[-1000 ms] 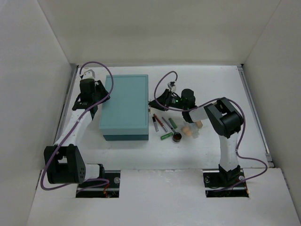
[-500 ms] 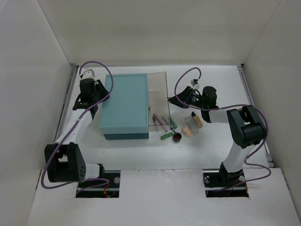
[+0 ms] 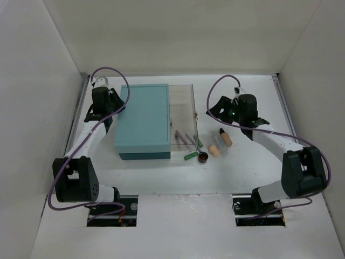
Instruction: Organize the makeup
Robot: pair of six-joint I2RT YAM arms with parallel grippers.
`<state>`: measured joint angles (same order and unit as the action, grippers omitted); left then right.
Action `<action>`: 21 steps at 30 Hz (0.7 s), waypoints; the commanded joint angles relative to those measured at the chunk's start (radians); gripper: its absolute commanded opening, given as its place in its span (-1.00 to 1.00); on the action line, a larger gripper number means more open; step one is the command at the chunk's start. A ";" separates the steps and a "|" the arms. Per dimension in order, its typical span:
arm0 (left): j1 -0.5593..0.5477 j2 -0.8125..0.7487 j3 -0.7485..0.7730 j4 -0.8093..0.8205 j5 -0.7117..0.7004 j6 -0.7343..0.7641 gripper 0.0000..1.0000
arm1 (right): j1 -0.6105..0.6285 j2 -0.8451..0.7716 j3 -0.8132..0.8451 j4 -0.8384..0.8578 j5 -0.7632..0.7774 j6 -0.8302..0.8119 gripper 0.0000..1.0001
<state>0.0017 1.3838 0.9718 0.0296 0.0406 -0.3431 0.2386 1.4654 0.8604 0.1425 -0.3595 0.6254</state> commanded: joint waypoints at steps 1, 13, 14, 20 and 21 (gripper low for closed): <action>0.010 0.070 -0.013 -0.131 -0.058 0.044 -0.43 | -0.031 -0.057 0.032 -0.266 0.264 -0.119 0.47; -0.007 0.107 0.021 -0.138 -0.054 0.056 -0.43 | 0.004 -0.050 -0.020 -0.416 0.481 -0.173 0.53; -0.009 0.109 0.021 -0.140 -0.054 0.058 -0.43 | 0.011 -0.047 -0.024 -0.416 0.485 -0.171 0.53; -0.013 0.089 0.022 -0.145 -0.062 0.065 -0.43 | 0.021 -0.004 -0.034 -0.428 0.536 -0.168 0.51; -0.013 0.083 0.022 -0.145 -0.062 0.067 -0.43 | 0.023 0.003 -0.035 -0.428 0.542 -0.173 0.50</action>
<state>-0.0071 1.4399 1.0180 0.0498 0.0193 -0.3222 0.2554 1.4532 0.8337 -0.2775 0.1261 0.4675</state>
